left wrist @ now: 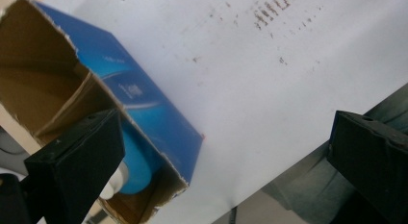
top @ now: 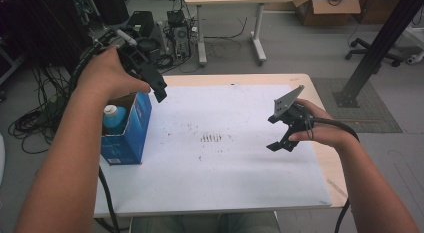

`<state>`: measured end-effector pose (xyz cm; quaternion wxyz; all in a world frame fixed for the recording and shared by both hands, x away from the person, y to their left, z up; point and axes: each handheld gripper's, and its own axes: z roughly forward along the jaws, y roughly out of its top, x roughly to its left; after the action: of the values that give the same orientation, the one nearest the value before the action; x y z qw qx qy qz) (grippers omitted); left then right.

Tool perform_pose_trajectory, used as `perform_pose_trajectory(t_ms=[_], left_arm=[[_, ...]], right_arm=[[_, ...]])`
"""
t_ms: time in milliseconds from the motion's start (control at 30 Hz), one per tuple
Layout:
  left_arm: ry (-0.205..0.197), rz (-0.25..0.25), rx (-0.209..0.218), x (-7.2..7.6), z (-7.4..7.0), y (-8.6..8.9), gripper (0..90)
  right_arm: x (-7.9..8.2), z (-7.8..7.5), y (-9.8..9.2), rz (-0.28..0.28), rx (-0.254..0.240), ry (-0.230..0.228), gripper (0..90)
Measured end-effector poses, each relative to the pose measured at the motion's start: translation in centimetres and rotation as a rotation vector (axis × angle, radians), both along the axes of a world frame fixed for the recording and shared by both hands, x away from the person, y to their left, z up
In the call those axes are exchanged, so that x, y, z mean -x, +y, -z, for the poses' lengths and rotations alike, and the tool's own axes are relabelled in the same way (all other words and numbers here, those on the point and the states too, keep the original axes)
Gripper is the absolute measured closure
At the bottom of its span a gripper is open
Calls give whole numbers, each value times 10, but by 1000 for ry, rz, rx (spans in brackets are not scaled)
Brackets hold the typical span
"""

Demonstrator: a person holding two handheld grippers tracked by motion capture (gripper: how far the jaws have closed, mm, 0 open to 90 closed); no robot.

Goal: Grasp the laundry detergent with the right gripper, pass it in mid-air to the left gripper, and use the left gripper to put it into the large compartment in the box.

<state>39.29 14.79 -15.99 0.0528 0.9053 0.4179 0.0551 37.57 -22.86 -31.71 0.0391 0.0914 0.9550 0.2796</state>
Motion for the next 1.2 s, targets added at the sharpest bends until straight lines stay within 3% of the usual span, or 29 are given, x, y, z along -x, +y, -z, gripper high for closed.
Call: perform_pose_trajectory(t_ms=[233, 400, 567, 867, 1100, 1200], left_arm=[[-2, 205, -24, 8, 5, -19, 3], [17, 303, -36, 10, 13, -26, 3], [50, 369, -22, 9, 25, -30, 2], [97, 504, -49, 13, 46, -40, 3], [125, 601, -99, 19, 61, -56, 3], [130, 621, -114, 20, 65, -61, 3]], right_arm=[[-4, -5, 0, -3, 34, 7, 30], [-7, -9, 3, -7, 49, 7, 30], [-6, -14, 8, -33, 76, 11, 31], [-7, -22, 17, -49, 137, 10, 32], [-6, -23, 25, -52, 166, 14, 33], [-5, -21, 26, -57, 179, 19, 33]])
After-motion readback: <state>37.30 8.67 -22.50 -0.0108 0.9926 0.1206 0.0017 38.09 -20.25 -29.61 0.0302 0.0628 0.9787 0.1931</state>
